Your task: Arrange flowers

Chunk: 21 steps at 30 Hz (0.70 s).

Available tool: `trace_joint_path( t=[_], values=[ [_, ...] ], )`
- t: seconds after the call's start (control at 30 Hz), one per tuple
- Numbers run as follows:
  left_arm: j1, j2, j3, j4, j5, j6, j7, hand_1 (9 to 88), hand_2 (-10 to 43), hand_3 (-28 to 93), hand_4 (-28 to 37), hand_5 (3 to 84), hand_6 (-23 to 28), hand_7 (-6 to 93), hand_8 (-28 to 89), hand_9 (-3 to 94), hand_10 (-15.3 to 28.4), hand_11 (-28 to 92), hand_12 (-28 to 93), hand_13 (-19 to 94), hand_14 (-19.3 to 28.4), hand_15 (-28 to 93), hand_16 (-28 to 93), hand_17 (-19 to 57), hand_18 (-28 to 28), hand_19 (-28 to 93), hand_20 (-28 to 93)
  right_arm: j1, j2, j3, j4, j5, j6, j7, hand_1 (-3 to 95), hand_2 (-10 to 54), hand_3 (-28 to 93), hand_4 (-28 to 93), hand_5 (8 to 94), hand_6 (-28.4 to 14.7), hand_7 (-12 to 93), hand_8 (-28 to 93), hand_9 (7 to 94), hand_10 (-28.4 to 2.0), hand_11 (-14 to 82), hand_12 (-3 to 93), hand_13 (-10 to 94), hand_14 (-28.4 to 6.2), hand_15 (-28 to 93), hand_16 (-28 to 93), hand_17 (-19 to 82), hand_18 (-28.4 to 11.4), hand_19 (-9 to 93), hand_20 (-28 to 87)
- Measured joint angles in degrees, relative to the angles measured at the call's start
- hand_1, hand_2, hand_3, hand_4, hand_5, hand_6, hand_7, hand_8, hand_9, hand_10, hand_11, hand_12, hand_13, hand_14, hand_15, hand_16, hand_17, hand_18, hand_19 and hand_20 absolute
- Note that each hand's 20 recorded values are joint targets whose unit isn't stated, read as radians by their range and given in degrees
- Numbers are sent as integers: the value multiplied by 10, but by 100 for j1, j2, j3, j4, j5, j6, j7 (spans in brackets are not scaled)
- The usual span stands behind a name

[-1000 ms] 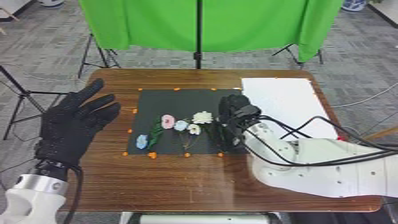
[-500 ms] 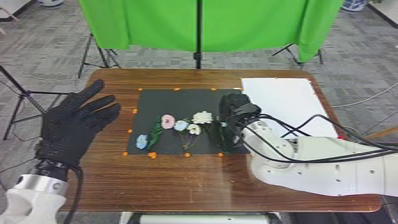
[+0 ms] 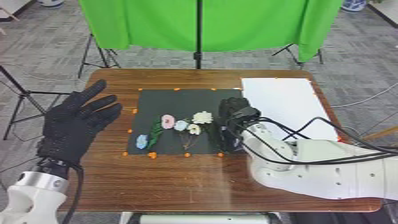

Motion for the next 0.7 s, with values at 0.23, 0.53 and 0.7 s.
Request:
trace_joint_path(
  t=[0.23,0.53,0.7],
  values=[
    [-6,-7,4,5,4,0,-63,220,79,767,-279,339,88,146,-99,297,204,288,103,223,279,518,-105,-87,257,591,148,-10,12,31,-29,-32,-1,70,344,-95,766,-283,689,22,163,-131,842,-92,266,170,783,-44,631,172,316,-177,885,141],
    [-4,-17,7,9,5,5,-86,220,79,768,-277,340,89,144,-99,297,205,287,102,223,278,519,-105,-87,257,591,148,-46,39,175,-137,-70,20,70,328,-95,755,-283,684,19,160,-129,844,-94,266,168,784,-47,635,170,316,-182,887,143],
    [29,-18,7,5,5,12,-53,221,80,766,-278,340,89,144,-100,297,205,287,102,223,278,519,-105,-87,257,592,148,-87,56,355,-240,-91,39,54,321,-95,750,-283,682,17,158,-129,844,-97,266,168,783,-49,635,170,315,-184,886,144]
  ],
)
